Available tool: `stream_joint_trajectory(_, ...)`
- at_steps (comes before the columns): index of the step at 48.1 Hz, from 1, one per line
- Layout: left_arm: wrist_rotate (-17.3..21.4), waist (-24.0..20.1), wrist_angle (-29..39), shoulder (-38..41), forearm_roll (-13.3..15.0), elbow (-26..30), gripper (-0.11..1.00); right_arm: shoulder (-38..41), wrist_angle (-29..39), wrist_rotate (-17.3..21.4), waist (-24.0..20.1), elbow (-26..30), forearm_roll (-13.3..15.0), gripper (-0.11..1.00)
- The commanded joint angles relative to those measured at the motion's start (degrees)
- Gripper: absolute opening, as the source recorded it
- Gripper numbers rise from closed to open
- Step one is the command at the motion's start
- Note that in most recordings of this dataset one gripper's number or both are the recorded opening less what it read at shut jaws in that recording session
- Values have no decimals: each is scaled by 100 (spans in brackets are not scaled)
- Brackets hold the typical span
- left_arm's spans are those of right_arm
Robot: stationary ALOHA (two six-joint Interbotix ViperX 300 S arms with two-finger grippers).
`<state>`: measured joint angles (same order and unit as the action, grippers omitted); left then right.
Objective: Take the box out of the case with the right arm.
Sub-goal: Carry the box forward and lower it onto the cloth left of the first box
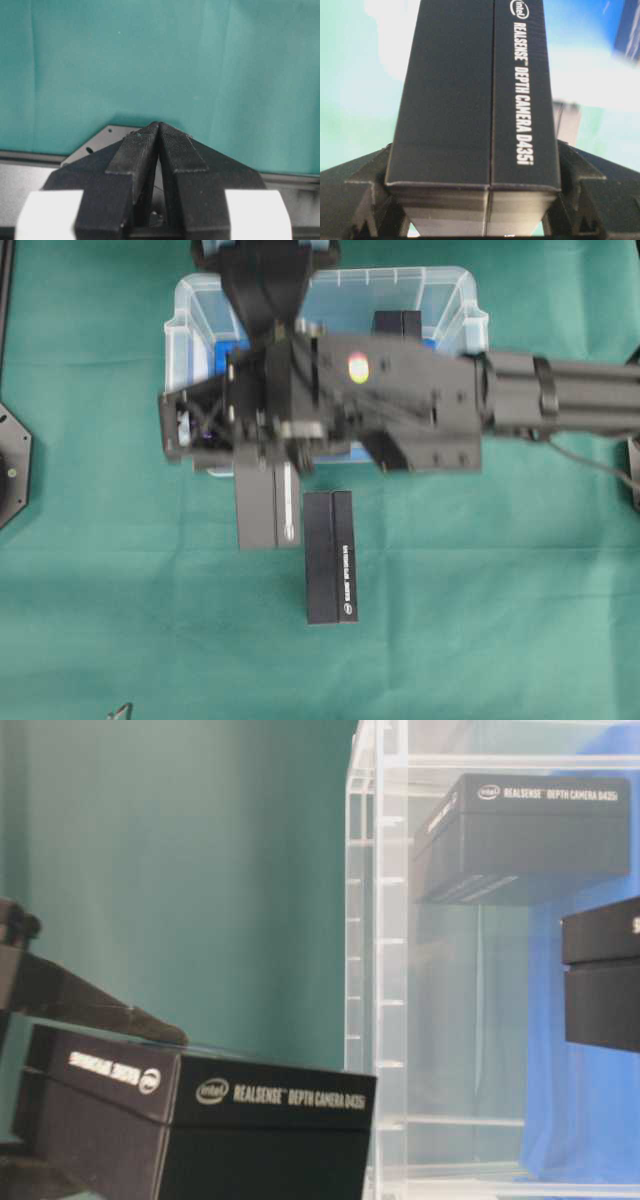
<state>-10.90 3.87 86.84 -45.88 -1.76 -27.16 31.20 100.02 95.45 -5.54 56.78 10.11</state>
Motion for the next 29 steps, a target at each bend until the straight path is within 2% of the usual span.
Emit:
stream_joint_trajectory(1, 0, 18, -26, 26, -9, 141, 0, -387, 9, 158, -185, 167, 79, 68)
stream_joint_trajectory(15, -18, 18, -26, 0, -9, 132, 0, -378, 18, 721, -756, 167, 123, 68)
stream_joint_trajectory(29, -18, 18, -26, 0, -9, 132, 0, -255, 26, 712, -747, 167, 141, 68)
